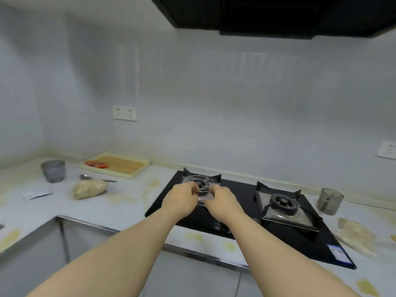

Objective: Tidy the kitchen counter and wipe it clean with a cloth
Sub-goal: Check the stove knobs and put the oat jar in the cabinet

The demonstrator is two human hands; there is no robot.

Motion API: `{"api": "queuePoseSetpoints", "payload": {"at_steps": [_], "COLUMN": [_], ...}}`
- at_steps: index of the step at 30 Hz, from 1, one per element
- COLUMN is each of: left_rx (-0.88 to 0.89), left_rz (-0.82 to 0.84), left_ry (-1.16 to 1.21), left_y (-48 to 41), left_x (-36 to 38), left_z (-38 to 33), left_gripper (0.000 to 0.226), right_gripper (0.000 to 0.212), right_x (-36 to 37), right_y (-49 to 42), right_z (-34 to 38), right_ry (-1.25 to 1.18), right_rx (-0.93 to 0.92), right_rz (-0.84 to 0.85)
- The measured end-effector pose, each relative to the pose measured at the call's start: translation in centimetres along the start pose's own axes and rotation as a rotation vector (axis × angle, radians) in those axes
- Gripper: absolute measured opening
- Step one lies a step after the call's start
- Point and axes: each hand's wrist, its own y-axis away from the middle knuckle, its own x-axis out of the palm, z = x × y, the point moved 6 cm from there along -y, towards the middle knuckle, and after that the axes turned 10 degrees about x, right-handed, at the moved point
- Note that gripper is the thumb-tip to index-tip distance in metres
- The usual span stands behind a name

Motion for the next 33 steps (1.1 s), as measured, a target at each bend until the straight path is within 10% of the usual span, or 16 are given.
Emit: {"api": "queuePoseSetpoints", "payload": {"at_steps": [14,33], "left_rx": [-0.520,-1.079], "left_rz": [-0.248,-0.702], "left_ry": [-0.185,-0.317], "left_y": [18.5,42.8], "left_x": [-23.0,-40.8], "left_z": [29.3,44.6], "left_gripper": [0.036,0.030], "right_gripper": [0.045,0.039], "right_x": [23.4,42.1], "right_y": [9.6,26.9], "right_z": [33.4,58.4], "right_ry": [-0.027,0.082], "right_rx": [-0.433,-0.955], "right_rz": [0.350,0.737]}}
